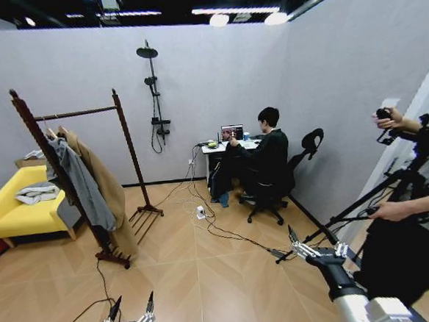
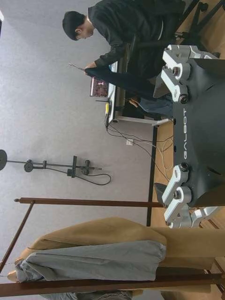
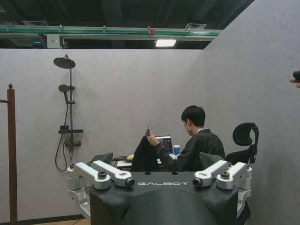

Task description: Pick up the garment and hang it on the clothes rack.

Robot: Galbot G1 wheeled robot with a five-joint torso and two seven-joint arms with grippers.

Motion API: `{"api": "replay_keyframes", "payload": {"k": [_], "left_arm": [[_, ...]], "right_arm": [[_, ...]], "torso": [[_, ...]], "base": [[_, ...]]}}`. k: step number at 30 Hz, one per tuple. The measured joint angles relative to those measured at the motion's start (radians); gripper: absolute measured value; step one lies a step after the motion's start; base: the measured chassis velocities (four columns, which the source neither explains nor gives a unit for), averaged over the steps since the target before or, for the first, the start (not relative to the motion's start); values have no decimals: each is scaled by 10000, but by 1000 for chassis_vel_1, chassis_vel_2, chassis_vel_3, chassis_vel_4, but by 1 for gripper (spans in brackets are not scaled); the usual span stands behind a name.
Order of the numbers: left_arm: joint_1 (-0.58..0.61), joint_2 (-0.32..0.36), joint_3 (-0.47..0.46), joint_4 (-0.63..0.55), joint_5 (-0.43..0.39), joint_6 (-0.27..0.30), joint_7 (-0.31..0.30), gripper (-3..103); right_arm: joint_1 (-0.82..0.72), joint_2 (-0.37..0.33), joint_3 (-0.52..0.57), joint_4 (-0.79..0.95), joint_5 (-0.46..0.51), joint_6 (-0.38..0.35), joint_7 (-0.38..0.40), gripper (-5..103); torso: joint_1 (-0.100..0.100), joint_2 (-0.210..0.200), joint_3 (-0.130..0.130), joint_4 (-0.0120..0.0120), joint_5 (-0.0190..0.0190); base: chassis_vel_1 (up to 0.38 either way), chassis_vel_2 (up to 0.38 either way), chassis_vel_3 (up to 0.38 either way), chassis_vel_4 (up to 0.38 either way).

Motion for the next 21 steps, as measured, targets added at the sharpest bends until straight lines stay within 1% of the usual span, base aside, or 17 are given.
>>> {"api": "replay_keyframes", "payload": {"k": [7, 10, 21], "left_arm": [[0, 0, 0, 0, 0, 0, 0, 100], [0, 0, 0, 0, 0, 0, 0, 100], [0, 0, 0, 0, 0, 0, 0, 100]], "right_arm": [[-18, 26, -4, 7, -47, 55, 3, 100], [-19, 63, -64, 6, -149, -114, 11, 100], [-63, 62, 7, 40, -69, -216, 42, 100]], "torso": [[0, 0, 0, 0, 0], [0, 0, 0, 0, 0], [0, 0, 0, 0, 0]], "base": [[0, 0, 0, 0], [0, 0, 0, 0], [0, 0, 0, 0]]}}
